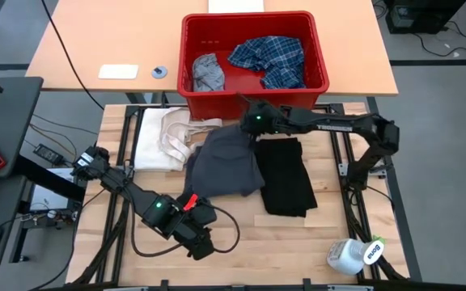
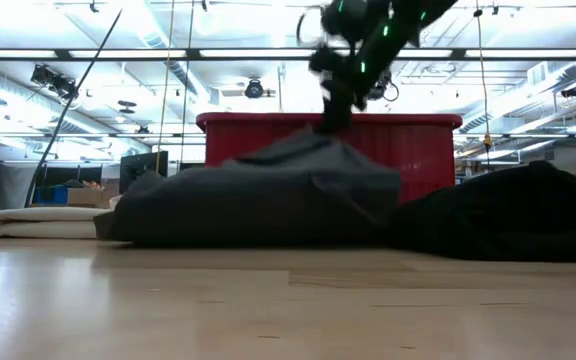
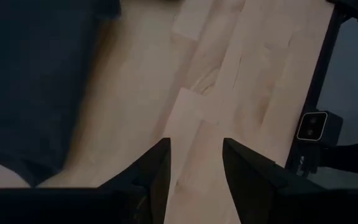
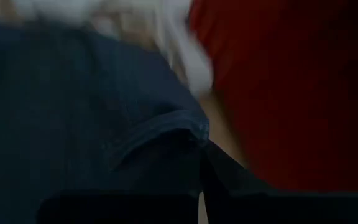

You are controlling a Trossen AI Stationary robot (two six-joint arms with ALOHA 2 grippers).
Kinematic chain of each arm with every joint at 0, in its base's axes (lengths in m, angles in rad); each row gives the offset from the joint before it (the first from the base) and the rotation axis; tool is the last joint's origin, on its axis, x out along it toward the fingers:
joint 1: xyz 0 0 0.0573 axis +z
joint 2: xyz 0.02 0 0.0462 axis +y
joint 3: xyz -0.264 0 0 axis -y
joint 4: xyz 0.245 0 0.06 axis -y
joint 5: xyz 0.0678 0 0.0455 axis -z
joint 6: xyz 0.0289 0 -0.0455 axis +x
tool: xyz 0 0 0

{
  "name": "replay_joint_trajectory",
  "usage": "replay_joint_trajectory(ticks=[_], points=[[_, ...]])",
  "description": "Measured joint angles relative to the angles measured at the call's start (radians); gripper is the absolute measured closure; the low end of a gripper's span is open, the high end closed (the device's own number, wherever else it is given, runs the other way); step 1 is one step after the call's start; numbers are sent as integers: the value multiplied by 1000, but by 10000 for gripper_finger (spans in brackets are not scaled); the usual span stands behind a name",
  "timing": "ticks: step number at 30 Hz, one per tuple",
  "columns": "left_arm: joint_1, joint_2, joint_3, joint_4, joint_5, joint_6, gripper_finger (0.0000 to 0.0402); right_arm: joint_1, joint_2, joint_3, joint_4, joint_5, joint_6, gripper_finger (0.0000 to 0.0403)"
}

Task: Fold Laundry from Bin
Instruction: Stack the folded gray pants on top of the folded black shirt

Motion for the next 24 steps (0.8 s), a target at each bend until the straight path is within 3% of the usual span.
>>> replay_joint_trajectory(ticks=[5,11,18,24], points=[[0,0,0,-8,-3,-10,253,-39,112,-21,-22,-140,52,376],[19,0,0,-29,-11,6,253,-72,164,-6,-48,-262,118,294],[72,11,0,-32,-78,134,253,-137,29,116,-220,-266,147,201],[194,102,0,-20,-90,243,244,-144,-149,131,-263,-263,213,179]])
